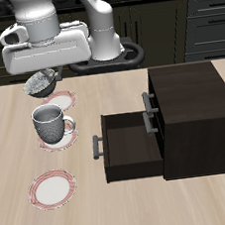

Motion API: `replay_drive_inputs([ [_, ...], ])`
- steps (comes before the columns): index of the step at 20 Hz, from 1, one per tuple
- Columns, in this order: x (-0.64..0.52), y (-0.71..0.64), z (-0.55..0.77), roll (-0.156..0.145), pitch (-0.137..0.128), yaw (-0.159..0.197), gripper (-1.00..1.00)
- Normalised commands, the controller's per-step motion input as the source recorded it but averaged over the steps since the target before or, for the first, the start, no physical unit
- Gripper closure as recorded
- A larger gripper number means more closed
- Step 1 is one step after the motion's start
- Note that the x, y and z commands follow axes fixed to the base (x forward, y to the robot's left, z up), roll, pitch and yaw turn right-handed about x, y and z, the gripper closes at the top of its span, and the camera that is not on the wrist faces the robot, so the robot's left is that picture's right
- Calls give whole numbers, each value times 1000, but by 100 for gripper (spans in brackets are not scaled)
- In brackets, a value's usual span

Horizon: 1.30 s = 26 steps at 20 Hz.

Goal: Place the bowl on the farthest plate relative to the robot

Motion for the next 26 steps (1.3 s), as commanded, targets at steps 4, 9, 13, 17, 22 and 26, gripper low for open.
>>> replay_drive_inputs([
  [4,280,-478,59,-11,37,2,100],
  [9,231,-335,-9,-51,-16,-3,100],
  [13,163,-30,-60,23,37,16,100],
  [17,226,-169,7,-2,32,22,100],
  [22,169,-120,52,-30,-36,-7,100],
  [26,126,-90,31,-28,-15,-45,100],
])
